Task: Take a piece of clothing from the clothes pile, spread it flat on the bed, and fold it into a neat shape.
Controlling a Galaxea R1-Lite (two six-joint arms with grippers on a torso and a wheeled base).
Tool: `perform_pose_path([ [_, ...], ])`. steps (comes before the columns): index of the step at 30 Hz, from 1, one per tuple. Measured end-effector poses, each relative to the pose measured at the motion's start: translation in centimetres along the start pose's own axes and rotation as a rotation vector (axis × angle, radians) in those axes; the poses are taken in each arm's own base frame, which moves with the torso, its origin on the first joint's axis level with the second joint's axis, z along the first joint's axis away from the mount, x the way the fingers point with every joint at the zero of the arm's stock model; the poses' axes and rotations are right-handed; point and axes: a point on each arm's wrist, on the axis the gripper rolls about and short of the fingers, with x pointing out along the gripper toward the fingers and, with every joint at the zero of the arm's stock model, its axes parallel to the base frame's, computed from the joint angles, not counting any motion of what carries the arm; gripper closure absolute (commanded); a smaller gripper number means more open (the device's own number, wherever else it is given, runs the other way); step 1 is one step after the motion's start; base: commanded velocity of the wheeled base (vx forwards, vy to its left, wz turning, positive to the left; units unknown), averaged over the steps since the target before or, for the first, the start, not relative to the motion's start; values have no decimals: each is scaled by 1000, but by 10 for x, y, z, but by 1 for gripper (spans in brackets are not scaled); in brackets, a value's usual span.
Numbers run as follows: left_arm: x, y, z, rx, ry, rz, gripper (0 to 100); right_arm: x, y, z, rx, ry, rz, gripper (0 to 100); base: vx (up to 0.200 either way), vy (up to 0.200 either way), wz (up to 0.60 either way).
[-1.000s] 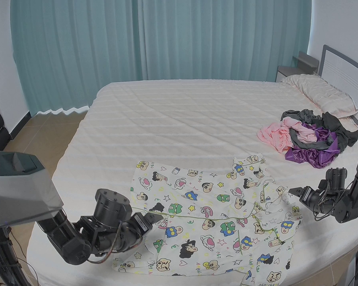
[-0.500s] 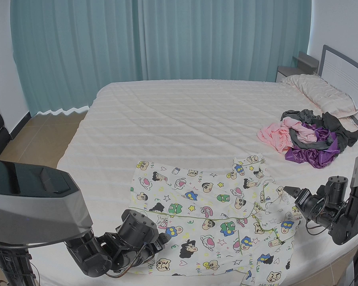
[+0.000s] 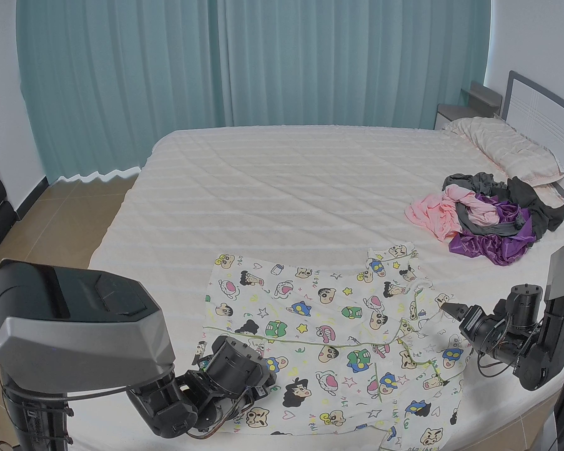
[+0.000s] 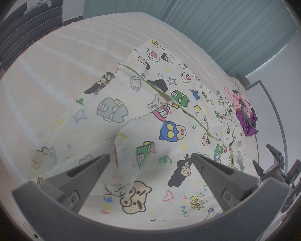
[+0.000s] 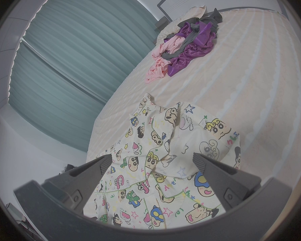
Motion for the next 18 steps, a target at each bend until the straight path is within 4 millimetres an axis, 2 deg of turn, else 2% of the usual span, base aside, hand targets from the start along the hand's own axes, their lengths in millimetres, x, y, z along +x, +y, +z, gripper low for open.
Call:
perform_pose_path([
  [1, 0, 0, 0, 0, 0, 0, 0, 0, 0, 0, 0, 1, -1, 0, 0, 0, 0],
  [2, 2, -1, 0, 1, 2, 4, 100, 0, 0, 0, 1, 1, -2, 0, 0, 0, 0],
  [14, 6, 3, 3, -3, 3, 57, 100, 0, -1, 0, 3, 2, -4, 0, 0, 0, 0],
  [18, 5, 7, 17, -41, -24, 65, 100, 0, -1, 0, 5, 3, -3, 0, 0, 0, 0],
])
